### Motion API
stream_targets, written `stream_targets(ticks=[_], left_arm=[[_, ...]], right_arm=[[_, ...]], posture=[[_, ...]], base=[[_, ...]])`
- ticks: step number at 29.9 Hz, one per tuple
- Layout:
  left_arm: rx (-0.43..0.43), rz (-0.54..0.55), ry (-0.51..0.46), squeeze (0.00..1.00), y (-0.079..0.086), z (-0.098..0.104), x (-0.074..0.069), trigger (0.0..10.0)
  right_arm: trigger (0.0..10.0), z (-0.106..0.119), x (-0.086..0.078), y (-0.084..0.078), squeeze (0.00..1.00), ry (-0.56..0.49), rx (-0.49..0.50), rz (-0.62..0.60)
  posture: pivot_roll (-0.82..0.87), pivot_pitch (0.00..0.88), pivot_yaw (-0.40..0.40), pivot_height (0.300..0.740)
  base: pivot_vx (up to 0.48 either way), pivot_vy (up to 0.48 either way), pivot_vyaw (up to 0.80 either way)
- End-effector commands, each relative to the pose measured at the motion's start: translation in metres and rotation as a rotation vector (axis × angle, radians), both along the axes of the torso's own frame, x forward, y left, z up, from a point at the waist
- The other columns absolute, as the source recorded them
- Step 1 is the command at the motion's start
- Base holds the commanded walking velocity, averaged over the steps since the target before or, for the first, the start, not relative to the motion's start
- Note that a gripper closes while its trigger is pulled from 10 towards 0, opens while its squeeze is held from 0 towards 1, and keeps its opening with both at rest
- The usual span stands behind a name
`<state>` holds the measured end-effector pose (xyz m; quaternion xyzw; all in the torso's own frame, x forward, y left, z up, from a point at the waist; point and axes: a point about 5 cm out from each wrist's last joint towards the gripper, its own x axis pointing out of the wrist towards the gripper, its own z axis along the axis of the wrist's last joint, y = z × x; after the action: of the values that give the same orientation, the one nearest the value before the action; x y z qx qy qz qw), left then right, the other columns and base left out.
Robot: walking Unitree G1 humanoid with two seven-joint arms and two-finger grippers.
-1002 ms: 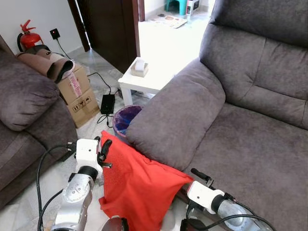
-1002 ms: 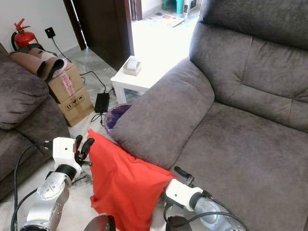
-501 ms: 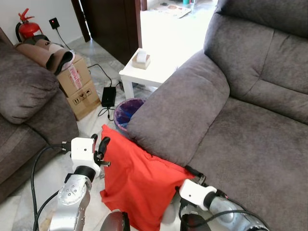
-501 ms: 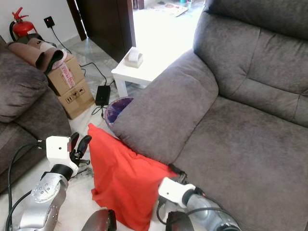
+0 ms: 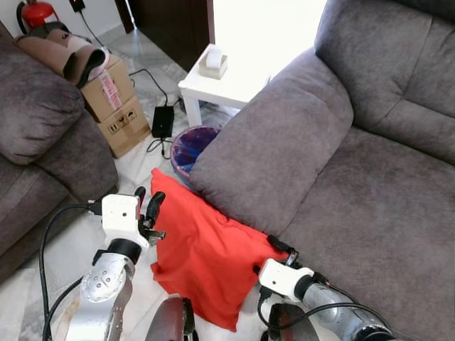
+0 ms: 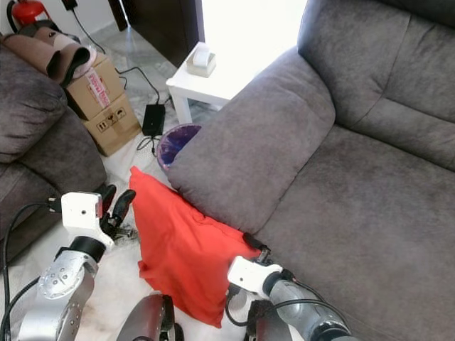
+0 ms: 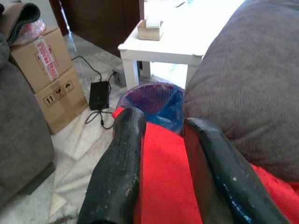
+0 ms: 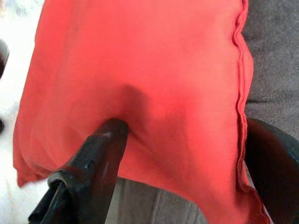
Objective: Move the pillow to the sofa from floor
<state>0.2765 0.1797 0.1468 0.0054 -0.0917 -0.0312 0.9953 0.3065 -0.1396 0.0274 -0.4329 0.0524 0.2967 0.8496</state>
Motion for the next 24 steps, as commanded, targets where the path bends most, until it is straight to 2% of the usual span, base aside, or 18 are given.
stream_targets(ticks=[1,4,5,6,24], left_arm=[[0.005,0.011,0.023,0.00,0.0037,-0.0030,-0.0050,10.0],[0.004,0.014,0.037,0.00,0.0032,-0.0017,-0.0072,10.0],[0.003,0.015,0.042,0.00,0.0027,-0.0009,-0.0081,10.0],[0.003,0.016,0.042,0.00,0.0025,-0.0008,-0.0081,10.0],[-0.011,0.015,0.052,0.00,-0.0003,-0.0006,-0.0070,10.0]], right_arm=[[10.0,-0.0039,-0.0033,0.0033,0.00,0.038,0.048,-0.011],[9.9,-0.0008,-0.0012,0.0049,0.00,0.030,0.075,-0.016],[2.8,0.0021,0.0006,0.0055,0.00,0.020,0.099,-0.021],[0.0,0.0028,0.0009,0.0053,0.00,0.021,0.113,-0.026],[0.0,-0.0029,-0.0048,0.0047,0.00,0.065,0.145,-0.029]], posture=[[0.14,0.344,0.049,0.637],[0.14,0.346,0.048,0.637],[0.14,0.346,0.048,0.637],[0.14,0.346,0.048,0.637],[0.13,0.338,0.036,0.637]], base=[[0.000,0.000,0.00],[0.000,0.000,0.00],[0.000,0.000,0.00],[0.000,0.000,0.00],[0.000,0.000,0.00]])
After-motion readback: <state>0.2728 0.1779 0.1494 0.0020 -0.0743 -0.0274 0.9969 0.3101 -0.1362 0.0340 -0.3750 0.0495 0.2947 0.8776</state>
